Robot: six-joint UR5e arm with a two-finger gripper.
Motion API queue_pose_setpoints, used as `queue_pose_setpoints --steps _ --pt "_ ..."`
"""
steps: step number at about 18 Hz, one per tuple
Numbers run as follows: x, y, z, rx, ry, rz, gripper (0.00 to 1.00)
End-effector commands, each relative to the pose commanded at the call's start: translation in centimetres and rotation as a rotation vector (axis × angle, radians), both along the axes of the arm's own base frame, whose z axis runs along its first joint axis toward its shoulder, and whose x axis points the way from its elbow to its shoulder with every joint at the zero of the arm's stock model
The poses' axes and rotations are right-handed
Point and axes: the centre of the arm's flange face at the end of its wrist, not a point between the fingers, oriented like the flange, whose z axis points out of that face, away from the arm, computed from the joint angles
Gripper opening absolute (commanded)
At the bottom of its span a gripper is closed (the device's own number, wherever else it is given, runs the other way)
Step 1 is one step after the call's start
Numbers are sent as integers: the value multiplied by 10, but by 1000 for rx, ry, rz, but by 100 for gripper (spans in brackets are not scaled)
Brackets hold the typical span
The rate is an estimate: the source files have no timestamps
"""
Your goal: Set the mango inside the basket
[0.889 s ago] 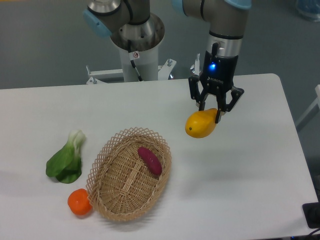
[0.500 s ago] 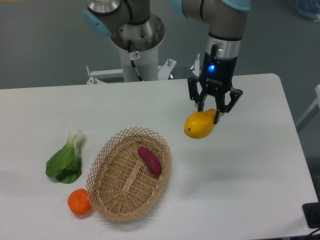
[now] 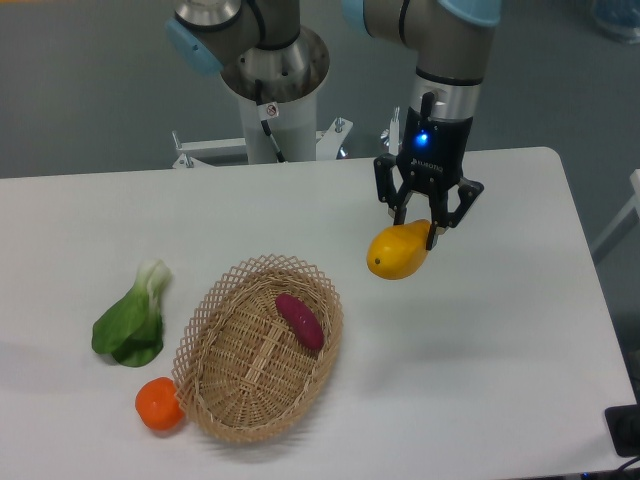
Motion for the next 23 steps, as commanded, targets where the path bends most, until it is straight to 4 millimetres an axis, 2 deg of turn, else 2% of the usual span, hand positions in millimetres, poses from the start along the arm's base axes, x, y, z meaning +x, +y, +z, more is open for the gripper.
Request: queue_pose_setpoints --steps 4,9,12,15,18,23 --pt "19 44 -17 20 -27 44 48" --pt "75 117 -43 -111 -2 134 48" --pt "103 144 -59 -143 -32 181 48" --pt "119 160 -81 -189 -44 202 48" --pt "137 166 -93 -230 -26 193 48" --pt "148 179 -135 -299 -54 168 48"
